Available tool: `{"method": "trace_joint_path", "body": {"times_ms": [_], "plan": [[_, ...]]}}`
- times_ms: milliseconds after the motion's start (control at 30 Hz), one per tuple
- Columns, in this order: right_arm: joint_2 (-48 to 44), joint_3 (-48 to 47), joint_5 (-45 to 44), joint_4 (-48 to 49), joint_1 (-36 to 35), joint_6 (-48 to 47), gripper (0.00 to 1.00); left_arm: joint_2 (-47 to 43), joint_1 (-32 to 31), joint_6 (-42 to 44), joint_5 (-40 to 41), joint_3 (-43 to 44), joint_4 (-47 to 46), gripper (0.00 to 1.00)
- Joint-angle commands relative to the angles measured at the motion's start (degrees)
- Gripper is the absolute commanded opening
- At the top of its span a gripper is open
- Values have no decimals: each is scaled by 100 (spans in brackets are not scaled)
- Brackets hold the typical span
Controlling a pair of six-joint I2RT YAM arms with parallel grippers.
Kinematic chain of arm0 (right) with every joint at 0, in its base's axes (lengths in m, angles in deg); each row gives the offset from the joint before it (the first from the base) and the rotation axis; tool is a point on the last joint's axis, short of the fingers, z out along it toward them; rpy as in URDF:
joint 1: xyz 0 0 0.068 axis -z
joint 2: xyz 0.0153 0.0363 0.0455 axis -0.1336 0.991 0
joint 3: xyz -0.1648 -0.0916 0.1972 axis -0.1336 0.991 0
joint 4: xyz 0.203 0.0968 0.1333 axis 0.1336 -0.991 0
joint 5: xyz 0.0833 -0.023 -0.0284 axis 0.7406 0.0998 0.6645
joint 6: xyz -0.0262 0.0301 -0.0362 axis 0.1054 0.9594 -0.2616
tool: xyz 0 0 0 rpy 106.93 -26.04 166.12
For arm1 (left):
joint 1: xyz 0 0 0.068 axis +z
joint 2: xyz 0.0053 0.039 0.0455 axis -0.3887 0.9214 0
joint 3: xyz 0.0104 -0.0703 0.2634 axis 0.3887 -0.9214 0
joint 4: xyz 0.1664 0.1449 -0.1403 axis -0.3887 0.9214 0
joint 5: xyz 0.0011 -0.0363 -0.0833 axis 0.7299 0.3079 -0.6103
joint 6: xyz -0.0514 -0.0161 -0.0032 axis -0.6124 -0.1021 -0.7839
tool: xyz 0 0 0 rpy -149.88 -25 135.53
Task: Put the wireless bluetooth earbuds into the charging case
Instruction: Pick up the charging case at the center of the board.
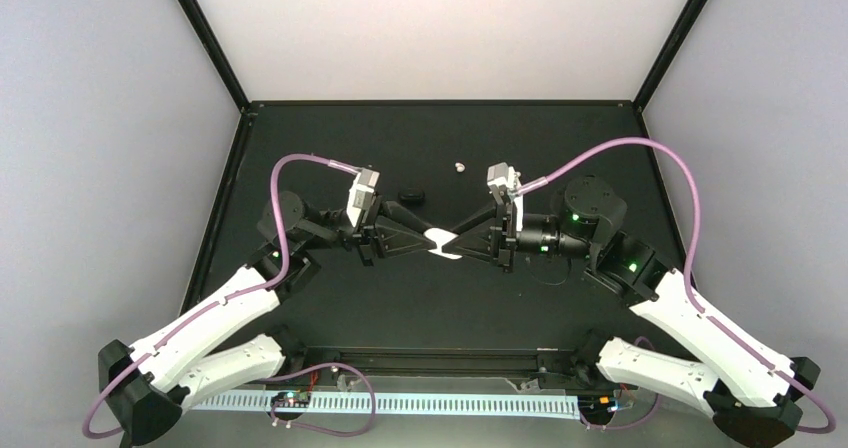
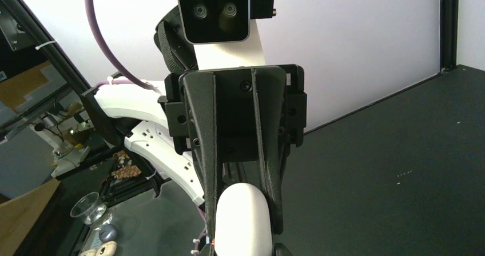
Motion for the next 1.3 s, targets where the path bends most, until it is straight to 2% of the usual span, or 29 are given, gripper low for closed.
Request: {"method": "trace_joint_path", "body": {"times_ms": [0, 33, 100, 200, 467, 900, 1267], "plan": [[-285, 157, 137, 409, 17, -44, 13, 113, -3, -156, 41, 132, -153, 42], [-339, 177, 115, 449, 14, -90, 13, 124, -5, -195, 38, 127, -153, 53], [-435, 192, 50, 470, 15, -186, 13, 134, -7, -287, 9, 100, -162, 67], [-524, 221, -60, 520, 16, -354, 14, 166, -11, -436, -34, 48, -225, 71], [-541, 399, -188, 733, 18, -505, 13, 384, -15, -1045, -183, 114, -887, 59], [-511, 524, -359, 1067, 10, -353, 14, 531, -192, -1059, -300, 253, -979, 34], [-475, 579, -393, 1133, 10, -333, 14, 527, -232, -1072, -174, 311, -1006, 32]]}}
